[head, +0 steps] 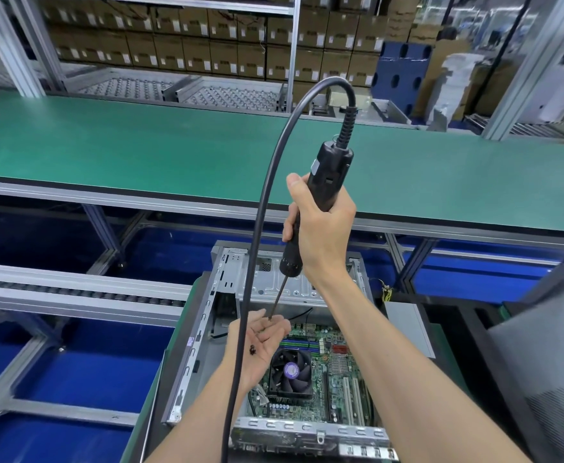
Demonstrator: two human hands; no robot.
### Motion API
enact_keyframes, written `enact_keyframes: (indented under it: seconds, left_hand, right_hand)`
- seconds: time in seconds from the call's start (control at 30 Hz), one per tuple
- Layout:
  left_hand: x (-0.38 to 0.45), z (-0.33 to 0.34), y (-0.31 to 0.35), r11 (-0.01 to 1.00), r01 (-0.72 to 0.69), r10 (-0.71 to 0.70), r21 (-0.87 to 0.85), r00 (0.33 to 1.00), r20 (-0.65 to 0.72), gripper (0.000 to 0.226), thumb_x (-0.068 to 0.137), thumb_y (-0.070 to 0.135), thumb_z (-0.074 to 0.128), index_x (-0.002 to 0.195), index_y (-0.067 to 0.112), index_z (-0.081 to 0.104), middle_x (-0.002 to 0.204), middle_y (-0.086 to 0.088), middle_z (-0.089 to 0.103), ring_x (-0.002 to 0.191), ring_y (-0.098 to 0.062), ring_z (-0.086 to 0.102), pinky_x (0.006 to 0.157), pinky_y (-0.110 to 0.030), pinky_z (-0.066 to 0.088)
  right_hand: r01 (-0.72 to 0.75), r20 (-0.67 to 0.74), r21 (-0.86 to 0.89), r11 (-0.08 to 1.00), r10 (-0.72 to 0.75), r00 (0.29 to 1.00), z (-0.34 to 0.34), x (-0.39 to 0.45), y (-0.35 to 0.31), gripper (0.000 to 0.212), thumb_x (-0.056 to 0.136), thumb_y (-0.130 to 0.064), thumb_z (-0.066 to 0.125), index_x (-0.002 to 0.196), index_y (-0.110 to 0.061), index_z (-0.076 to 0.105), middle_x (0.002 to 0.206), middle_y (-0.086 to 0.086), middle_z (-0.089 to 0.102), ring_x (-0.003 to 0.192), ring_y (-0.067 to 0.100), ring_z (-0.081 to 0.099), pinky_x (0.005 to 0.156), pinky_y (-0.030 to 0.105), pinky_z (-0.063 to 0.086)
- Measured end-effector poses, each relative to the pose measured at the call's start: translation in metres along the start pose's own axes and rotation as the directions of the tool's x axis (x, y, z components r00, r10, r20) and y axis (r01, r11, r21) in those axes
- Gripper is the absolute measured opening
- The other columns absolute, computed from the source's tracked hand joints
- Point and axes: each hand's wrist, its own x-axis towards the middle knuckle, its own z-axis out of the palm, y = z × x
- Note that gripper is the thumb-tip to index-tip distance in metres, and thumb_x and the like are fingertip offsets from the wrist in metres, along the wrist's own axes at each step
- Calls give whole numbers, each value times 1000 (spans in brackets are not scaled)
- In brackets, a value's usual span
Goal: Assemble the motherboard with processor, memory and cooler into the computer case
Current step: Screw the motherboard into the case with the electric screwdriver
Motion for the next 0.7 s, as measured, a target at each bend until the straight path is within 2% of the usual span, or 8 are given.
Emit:
enact_keyframes:
  seconds: [0.07, 0.13, 0.27, 0.37, 0.5, 0.7]
  left_hand:
    - [0, 0, -2, 1000, -8, 7, -12, 1000, -22, 24, 76, 7, 76, 92, -10, 70, 87, -24, 70, 75, -26, 75, 54, -24, 60]
    - [1, -2, -3, 998, -22, 21, -57, 999, -24, 22, 76, 4, 75, 94, -7, 68, 83, -20, 70, 75, -22, 75, 57, -22, 61]
    - [4, -3, -2, 990, -25, 23, -139, 1000, -16, 23, 79, -1, 70, 100, -11, 68, 92, -23, 72, 87, -25, 75, 61, -24, 61]
    - [4, -4, -2, 977, 5, -1, -215, 1000, 20, 22, 79, -2, 69, 97, -14, 72, 100, -24, 72, 93, -27, 75, 63, -25, 62]
    - [5, -8, -1, 948, 26, -7, -318, 998, 61, 32, 81, -2, 69, 111, -12, 67, 111, -24, 70, 99, -25, 73, 66, -27, 62]
    - [4, -5, 0, 905, 55, -28, -423, 997, 69, 30, 86, 0, 67, 114, -10, 65, 111, -22, 71, 94, -23, 74, 63, -26, 62]
  right_hand:
    - [4, -4, 1, 1000, -4, 1000, 0, 0, 0, 20, 87, -35, 73, 77, -26, 58, 64, 10, 54, 40, 25, 49, 43, 30, 44]
    - [8, -5, 4, 1000, -8, 1000, -1, 0, 0, 20, 87, -35, 73, 77, -26, 58, 64, 10, 55, 39, 25, 49, 44, 30, 44]
    - [23, -15, 7, 1000, -23, 1000, -1, 0, 1, 21, 88, -34, 73, 81, -21, 58, 64, 10, 55, 39, 26, 49, 44, 30, 45]
    - [31, -26, 20, 999, -30, 999, 0, 1, 0, 21, 88, -34, 73, 81, -21, 58, 64, 9, 55, 39, 26, 49, 44, 29, 45]
    - [33, -40, 46, 998, -31, 999, 4, 2, -1, 20, 88, -34, 73, 80, -22, 59, 66, 11, 54, 38, 26, 49, 43, 28, 44]
    - [43, -71, 51, 998, -39, 997, 8, 2, -1, 21, 89, -33, 73, 81, -20, 58, 67, 14, 55, 38, 28, 50, 43, 25, 42]
